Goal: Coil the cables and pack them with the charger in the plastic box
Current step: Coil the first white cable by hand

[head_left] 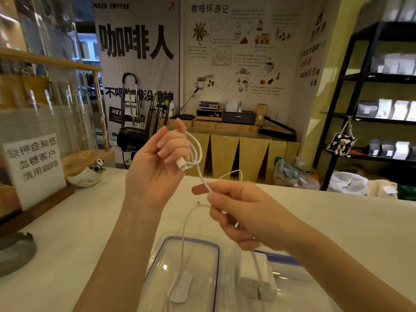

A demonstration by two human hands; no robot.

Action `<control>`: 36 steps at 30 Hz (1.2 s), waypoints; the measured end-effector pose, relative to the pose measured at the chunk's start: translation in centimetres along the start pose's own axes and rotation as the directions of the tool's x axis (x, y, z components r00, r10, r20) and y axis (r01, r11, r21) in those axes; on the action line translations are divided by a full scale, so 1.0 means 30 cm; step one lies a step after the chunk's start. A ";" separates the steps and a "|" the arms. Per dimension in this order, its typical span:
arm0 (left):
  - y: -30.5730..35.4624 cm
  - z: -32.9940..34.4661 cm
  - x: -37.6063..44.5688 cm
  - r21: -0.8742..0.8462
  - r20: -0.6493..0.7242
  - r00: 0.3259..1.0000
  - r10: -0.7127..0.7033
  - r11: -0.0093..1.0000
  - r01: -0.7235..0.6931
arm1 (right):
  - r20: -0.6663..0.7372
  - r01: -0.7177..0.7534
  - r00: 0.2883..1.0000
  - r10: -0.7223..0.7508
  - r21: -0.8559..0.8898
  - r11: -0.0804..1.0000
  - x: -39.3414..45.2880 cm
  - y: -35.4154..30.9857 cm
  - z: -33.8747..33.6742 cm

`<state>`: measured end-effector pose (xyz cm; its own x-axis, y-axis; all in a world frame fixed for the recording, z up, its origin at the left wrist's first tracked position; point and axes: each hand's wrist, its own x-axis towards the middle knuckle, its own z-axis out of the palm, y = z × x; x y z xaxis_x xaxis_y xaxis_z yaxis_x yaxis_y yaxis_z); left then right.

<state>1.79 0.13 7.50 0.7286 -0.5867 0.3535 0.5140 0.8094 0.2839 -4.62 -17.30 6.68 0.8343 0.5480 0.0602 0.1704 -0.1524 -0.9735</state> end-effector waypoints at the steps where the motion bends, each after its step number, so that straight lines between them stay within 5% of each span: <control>1: -0.001 -0.011 0.002 0.003 0.018 1.000 0.026 1.000 -0.026 | 0.007 -0.034 0.999 0.034 -0.003 0.999 -0.003 0.009 0.014; 4: -0.023 -0.038 0.023 0.117 0.015 0.984 0.180 0.977 -0.180 | 0.023 -0.102 0.995 0.102 -0.006 0.995 -0.014 0.024 0.038; 6: -0.027 -0.044 0.033 0.388 -0.068 0.930 0.362 0.868 -0.310 | 0.048 -0.142 0.989 0.141 0.001 0.990 -0.028 0.018 0.045; 9: -0.033 -0.055 0.041 0.782 -0.037 0.856 0.516 0.548 -0.296 | 0.110 -0.199 0.974 0.198 -0.007 0.980 -0.058 -0.008 0.048; 11: -0.038 -0.066 0.039 0.950 0.042 0.861 0.508 0.247 -0.192 | 0.102 -0.172 0.979 0.178 -0.068 0.983 -0.077 -0.037 0.039; 13: -0.052 -0.070 0.036 0.994 0.111 0.888 0.447 -0.069 -0.089 | 0.052 -0.101 0.992 0.111 -0.159 0.982 -0.091 -0.076 0.022; 15: -0.073 -0.069 0.038 0.986 0.082 0.931 0.356 -0.164 -0.024 | -0.029 -0.031 0.999 0.024 -0.259 0.965 -0.096 -0.116 0.000; 18: -0.094 -0.057 0.039 0.989 -0.063 0.979 0.195 -0.121 0.087 | -0.147 0.035 0.985 -0.088 -0.330 0.943 -0.093 -0.161 -0.045; 22: -0.101 -0.038 0.029 0.975 -0.202 0.976 -0.084 0.075 0.208 | -0.305 0.096 0.928 -0.215 -0.361 0.928 -0.083 -0.178 -0.109; 27: -0.096 -0.022 0.024 0.795 0.037 0.839 -0.542 0.525 0.305 | -0.421 0.143 0.872 -0.251 -0.271 0.952 -0.045 -0.114 -0.151; 30: -0.083 0.004 0.024 0.539 0.194 0.819 -0.539 0.757 0.370 | -0.392 0.134 0.899 -0.196 -0.181 0.974 -0.019 -0.056 -0.144; 36: -0.052 -0.005 0.027 0.314 0.191 0.919 -0.344 0.909 0.275 | -0.262 0.016 0.961 -0.089 -0.270 0.963 -0.006 0.019 -0.078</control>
<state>1.64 -1.59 7.22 0.4063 -0.8226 0.3978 0.5251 0.5665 0.6351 -3.44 -19.39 6.62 0.9239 0.3248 0.2021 0.3183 -0.3599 -0.8770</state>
